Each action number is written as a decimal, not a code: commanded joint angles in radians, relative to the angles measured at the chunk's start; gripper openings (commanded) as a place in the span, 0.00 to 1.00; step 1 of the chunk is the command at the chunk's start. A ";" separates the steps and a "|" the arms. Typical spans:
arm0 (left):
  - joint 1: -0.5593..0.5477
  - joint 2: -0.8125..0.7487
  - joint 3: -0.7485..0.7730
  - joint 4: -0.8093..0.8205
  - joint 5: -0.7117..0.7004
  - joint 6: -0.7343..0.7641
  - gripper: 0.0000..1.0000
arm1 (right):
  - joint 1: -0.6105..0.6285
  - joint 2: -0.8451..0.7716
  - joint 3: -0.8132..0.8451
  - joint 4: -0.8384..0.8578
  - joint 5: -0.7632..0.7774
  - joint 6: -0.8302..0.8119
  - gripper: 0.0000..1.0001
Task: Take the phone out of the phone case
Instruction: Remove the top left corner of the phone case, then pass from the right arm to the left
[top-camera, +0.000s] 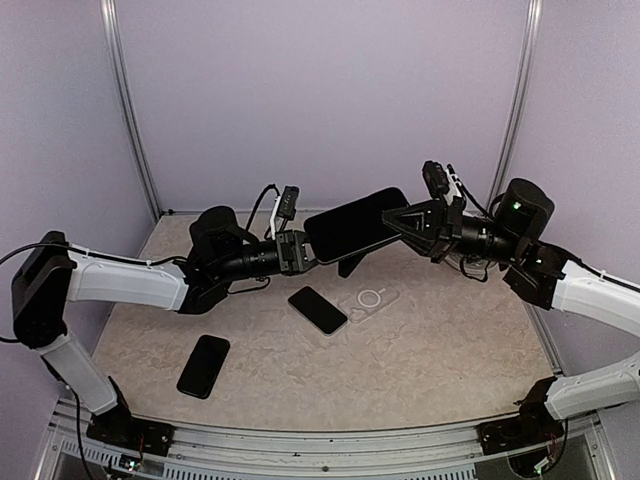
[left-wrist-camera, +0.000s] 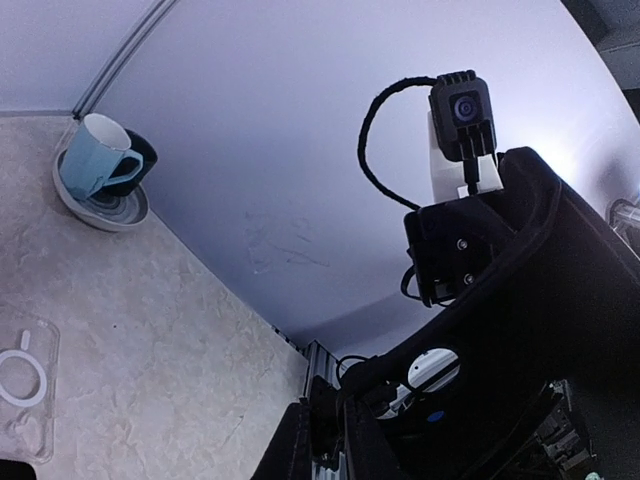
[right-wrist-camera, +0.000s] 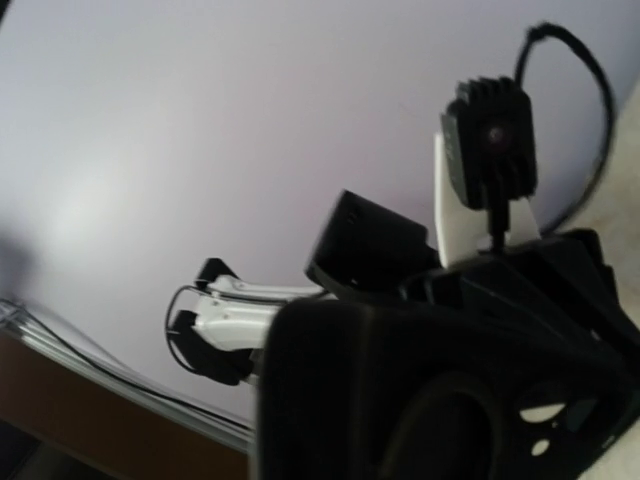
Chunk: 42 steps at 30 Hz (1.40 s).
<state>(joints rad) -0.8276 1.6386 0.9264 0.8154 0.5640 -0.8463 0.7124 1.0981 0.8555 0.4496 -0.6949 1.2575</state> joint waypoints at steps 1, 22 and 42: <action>-0.016 0.052 -0.038 -0.301 -0.041 0.048 0.14 | 0.057 -0.035 0.094 0.310 -0.189 0.020 0.00; 0.123 -0.434 -0.242 -0.478 -0.130 0.161 0.65 | 0.012 -0.264 -0.066 -0.264 0.248 -0.246 0.00; -0.071 -0.428 -0.140 -0.139 -0.003 -0.240 0.60 | 0.008 -0.120 -0.070 -0.049 0.044 -0.079 0.00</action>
<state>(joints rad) -0.8703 1.1740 0.7822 0.5678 0.6014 -0.9348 0.7235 0.9733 0.7597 0.2325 -0.5835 1.1156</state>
